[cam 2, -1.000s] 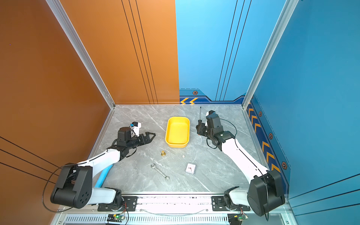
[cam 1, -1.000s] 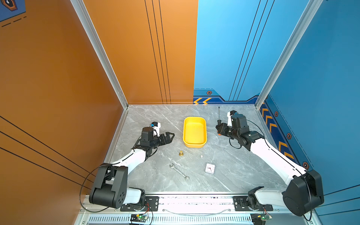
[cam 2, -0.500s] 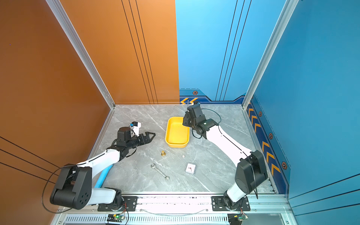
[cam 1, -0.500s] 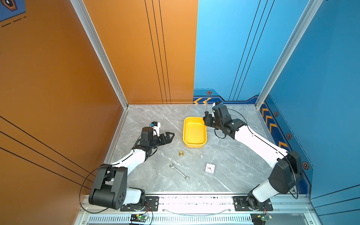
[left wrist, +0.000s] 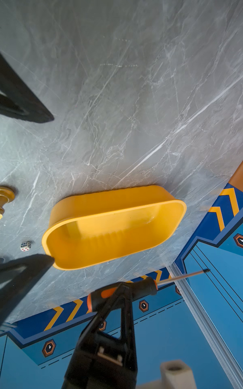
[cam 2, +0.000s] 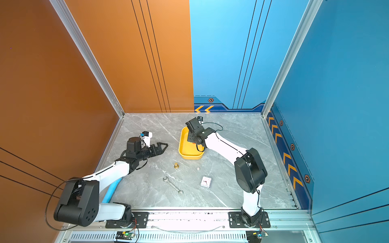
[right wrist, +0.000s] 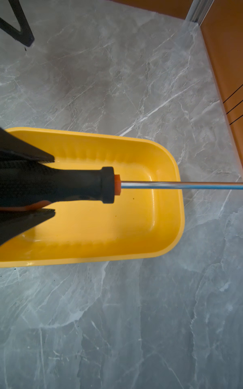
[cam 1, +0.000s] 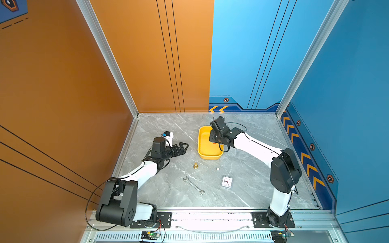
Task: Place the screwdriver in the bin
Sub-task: 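Lift the screwdriver with the right gripper and carry it over the yellow bin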
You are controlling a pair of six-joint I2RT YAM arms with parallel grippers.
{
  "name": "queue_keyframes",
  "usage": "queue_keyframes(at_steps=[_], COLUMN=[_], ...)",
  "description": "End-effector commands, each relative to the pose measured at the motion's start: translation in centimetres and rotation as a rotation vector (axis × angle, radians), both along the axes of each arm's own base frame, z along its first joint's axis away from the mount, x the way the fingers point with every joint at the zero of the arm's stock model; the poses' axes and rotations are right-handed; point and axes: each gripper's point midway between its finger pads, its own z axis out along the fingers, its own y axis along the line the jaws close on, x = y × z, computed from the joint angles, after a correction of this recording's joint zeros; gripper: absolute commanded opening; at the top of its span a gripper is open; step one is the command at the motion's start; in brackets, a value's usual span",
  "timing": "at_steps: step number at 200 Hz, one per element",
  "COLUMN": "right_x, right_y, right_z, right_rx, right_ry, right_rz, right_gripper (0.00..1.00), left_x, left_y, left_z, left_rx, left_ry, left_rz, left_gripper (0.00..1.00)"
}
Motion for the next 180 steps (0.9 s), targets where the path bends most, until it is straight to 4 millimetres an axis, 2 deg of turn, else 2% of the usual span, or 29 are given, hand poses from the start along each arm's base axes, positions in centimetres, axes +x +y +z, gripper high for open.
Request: queue_keyframes(at_steps=[1,68,124,153,157,180], right_x=[0.0,-0.6,-0.6,-0.6,-0.7,-0.7], right_y=[0.0,0.7,0.8,0.9,0.8,0.8], right_z=[-0.7,-5.4,-7.9,-8.1,-9.6,-10.3], right_rx=[-0.031,-0.076,-0.101,-0.101,-0.121,-0.126], right_ry=[0.011,0.093,0.134,0.138,0.163,0.174], right_rz=[-0.033,-0.031,-0.033,-0.032,-0.033,-0.033], right_gripper=[0.11,0.11,0.11,0.11,0.11,0.12], left_x=[-0.1,-0.1,-0.2,-0.1,-0.2,-0.2], left_y=[0.1,0.2,0.2,0.4,0.4,0.3], left_z=[0.6,0.4,0.2,0.2,0.1,0.1], left_rx=[0.000,0.006,0.013,0.017,0.018,0.016], left_ry=[-0.015,-0.014,-0.013,-0.015,-0.011,-0.011], left_rz=[-0.013,-0.010,-0.009,-0.004,-0.004,-0.006], left_gripper=[0.98,0.98,0.98,0.98,0.98,0.98])
